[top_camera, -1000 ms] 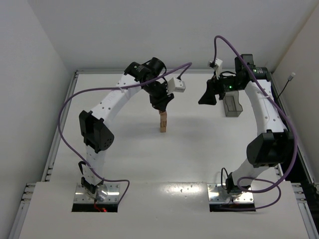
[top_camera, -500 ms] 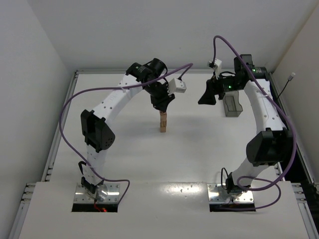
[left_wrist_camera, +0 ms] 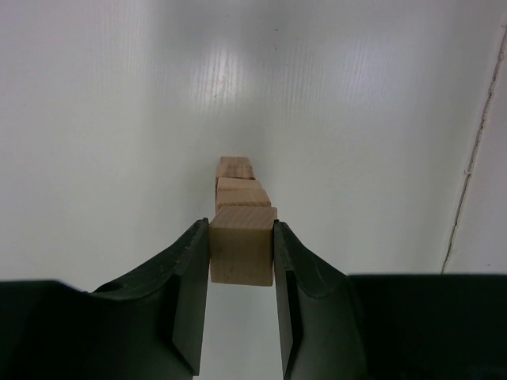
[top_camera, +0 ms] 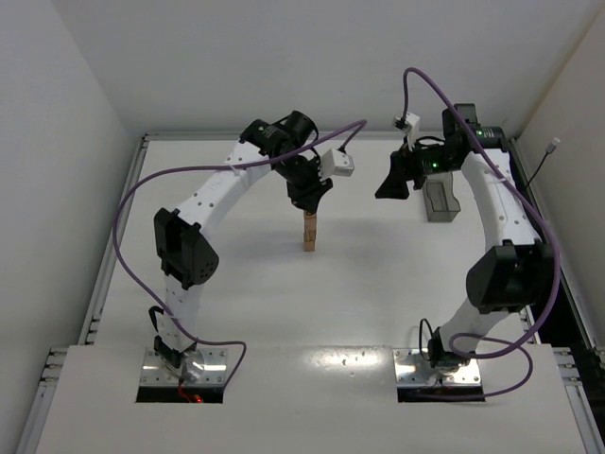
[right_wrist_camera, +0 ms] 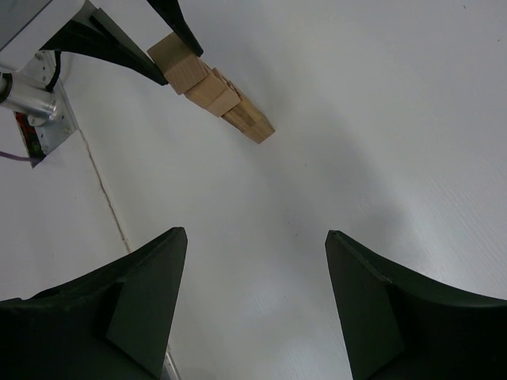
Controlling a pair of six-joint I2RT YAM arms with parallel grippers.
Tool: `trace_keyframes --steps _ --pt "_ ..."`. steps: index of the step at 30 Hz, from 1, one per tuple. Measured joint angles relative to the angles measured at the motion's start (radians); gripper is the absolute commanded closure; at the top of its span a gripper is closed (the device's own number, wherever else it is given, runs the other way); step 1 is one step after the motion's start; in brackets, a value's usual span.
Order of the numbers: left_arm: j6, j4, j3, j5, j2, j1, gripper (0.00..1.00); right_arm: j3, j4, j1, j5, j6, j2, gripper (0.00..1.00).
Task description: Build the wood block tower
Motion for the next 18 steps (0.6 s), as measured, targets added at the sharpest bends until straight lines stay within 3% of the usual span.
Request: trace_keyframes --steps 12,18 --pt "-0.009 0.003 0.0 0.002 0.009 0.0 0.5 0.0 0.0 0.0 0.0 0.0 0.001 0.32" --pt "-0.026 0.012 0.0 -0.009 0.013 0.0 0.41 0.0 0.0 0.0 0.0 0.0 0.001 0.32"
